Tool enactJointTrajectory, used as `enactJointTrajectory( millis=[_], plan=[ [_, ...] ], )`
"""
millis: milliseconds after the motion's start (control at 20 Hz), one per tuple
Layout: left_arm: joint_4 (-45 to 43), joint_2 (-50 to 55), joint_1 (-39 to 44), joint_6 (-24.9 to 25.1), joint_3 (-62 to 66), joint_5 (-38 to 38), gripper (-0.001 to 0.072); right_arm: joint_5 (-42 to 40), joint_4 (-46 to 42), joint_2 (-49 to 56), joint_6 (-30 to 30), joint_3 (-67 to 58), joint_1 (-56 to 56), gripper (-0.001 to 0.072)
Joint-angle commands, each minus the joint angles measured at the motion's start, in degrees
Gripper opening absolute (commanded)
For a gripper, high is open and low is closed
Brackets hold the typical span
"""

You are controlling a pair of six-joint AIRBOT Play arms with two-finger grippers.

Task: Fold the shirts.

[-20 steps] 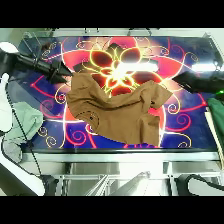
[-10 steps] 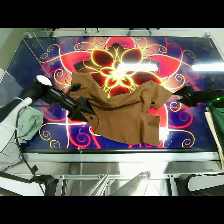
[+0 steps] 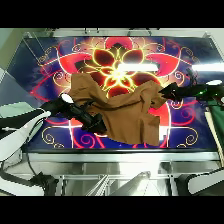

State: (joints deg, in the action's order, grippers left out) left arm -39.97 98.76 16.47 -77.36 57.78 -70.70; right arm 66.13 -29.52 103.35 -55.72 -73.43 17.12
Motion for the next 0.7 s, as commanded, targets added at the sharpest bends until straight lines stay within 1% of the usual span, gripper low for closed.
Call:
enactJointTrajectory(
  millis=[0,100,150,200,350,500,650],
  plan=[
    [-1.1,3.9,0.5,0.5,4.4,1.7,0.0003,-0.4,1.3,0.3,-1.6,-1.8,-1.2,0.0340],
    [-1.1,5.6,0.5,1.0,7.1,1.0,0.0003,-0.5,1.1,0.3,-2.2,-1.8,-1.1,0.0349],
    [-1.1,5.8,0.5,1.3,8.1,0.6,0.0005,-1.4,0.4,0.3,-2.2,-1.8,-0.9,0.0482],
    [-1.1,5.7,0.4,1.9,8.8,-0.1,0.0010,-2.8,-0.1,0.3,-2.2,-1.8,-0.5,0.0539],
    [-1.1,3.2,-1.2,3.5,10.3,-3.9,0.0011,-3.5,-0.6,0.3,-5.5,-2.0,2.8,0.0539],
    [-3.9,-2.2,-5.5,4.0,10.2,-7.6,0.0012,-2.6,-7.3,0.3,-9.5,-2.0,7.3,0.0539],
    [-4.4,-6.7,-10.3,4.0,10.2,-8.0,0.0019,-1.6,-13.7,0.3,-13.8,-2.0,9.0,0.0530]
  ],
)
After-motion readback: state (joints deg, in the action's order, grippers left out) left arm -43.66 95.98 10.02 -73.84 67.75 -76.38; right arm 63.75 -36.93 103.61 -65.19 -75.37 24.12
